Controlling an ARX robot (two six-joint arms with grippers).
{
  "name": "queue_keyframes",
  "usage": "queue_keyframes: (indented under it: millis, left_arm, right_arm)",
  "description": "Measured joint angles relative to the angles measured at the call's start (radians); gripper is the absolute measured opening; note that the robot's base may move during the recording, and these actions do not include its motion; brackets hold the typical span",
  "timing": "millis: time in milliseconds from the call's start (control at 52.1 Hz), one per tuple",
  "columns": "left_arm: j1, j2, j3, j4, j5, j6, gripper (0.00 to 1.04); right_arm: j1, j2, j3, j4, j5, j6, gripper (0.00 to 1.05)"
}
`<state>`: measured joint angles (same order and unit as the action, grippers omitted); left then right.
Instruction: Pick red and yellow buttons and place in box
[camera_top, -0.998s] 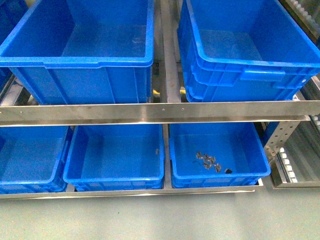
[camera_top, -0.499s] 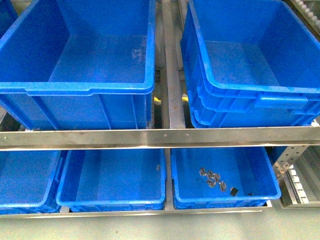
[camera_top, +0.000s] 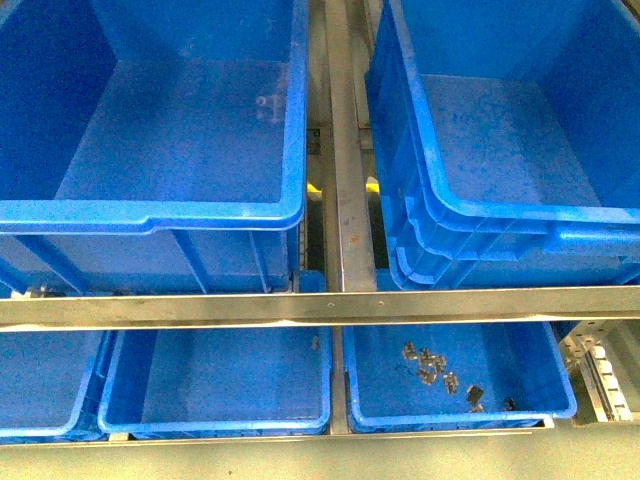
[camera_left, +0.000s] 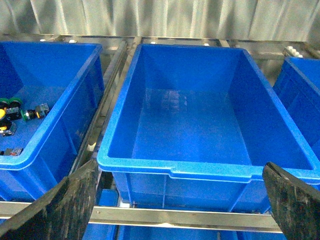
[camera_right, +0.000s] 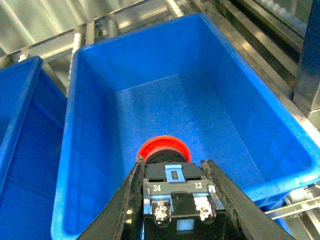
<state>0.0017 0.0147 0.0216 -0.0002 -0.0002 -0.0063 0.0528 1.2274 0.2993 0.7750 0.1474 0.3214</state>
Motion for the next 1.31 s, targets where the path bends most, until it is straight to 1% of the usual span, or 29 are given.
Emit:
queue_keyframes:
  millis: [96, 192, 288, 461, 538, 691, 787, 922, 941, 1018, 1075, 1114, 1133, 1229, 1306]
  left_arm:
    - [0.000, 0.000, 0.000, 0.000, 0.000, 0.000, 0.97]
    - [0.000, 0.000, 0.000, 0.000, 0.000, 0.000, 0.97]
    - [0.000, 0.000, 0.000, 0.000, 0.000, 0.000, 0.97]
    - [0.000, 0.000, 0.000, 0.000, 0.000, 0.000, 0.97]
    - [0.000, 0.000, 0.000, 0.000, 0.000, 0.000, 0.97]
    - [0.000, 0.000, 0.000, 0.000, 0.000, 0.000, 0.97]
    - [0.000, 0.000, 0.000, 0.000, 0.000, 0.000, 0.97]
    - [0.000, 0.000, 0.000, 0.000, 0.000, 0.000, 0.97]
    - [0.000, 0.000, 0.000, 0.000, 0.000, 0.000, 0.97]
    - [0.000, 0.000, 0.000, 0.000, 0.000, 0.000, 0.97]
    - [0.000, 0.000, 0.000, 0.000, 0.000, 0.000, 0.97]
    - [0.000, 0.000, 0.000, 0.000, 0.000, 0.000, 0.97]
    - [0.000, 0.000, 0.000, 0.000, 0.000, 0.000, 0.97]
    - [0.000, 0.000, 0.000, 0.000, 0.000, 0.000, 0.97]
    - [0.000, 0.000, 0.000, 0.000, 0.000, 0.000, 0.97]
  right_arm:
    - [-0.034, 0.165, 0.060, 0.110, -0.040, -0.011, 0.26]
    - [-0.053, 0.312, 0.132, 0.172, -0.060, -0.028, 0.26]
    - [-0.068, 0.451, 0.213, 0.201, -0.070, -0.038, 0.26]
    - [-0.098, 0.650, 0.377, 0.192, -0.078, -0.050, 0.26]
    - [-0.123, 0.746, 0.506, 0.154, -0.089, -0.050, 0.26]
    - [-0.140, 0.833, 0.651, 0.105, -0.080, -0.050, 0.26]
    - [-0.137, 0.882, 0.716, 0.100, -0.090, -0.057, 0.26]
    - [-0.111, 0.910, 0.740, 0.100, -0.077, -0.063, 0.51]
    - [-0.109, 0.910, 0.740, 0.100, -0.074, -0.063, 0.53]
    - [-0.096, 0.906, 0.732, 0.108, -0.061, -0.063, 0.65]
    - [-0.087, 0.891, 0.711, 0.108, -0.056, -0.063, 0.76]
    - [-0.084, 0.881, 0.698, 0.108, -0.054, -0.063, 0.81]
    - [-0.084, 0.879, 0.695, 0.108, -0.054, -0.063, 0.82]
    - [-0.076, 0.798, 0.624, 0.103, -0.043, -0.064, 0.99]
    - [-0.075, 0.676, 0.547, 0.085, -0.041, -0.069, 0.97]
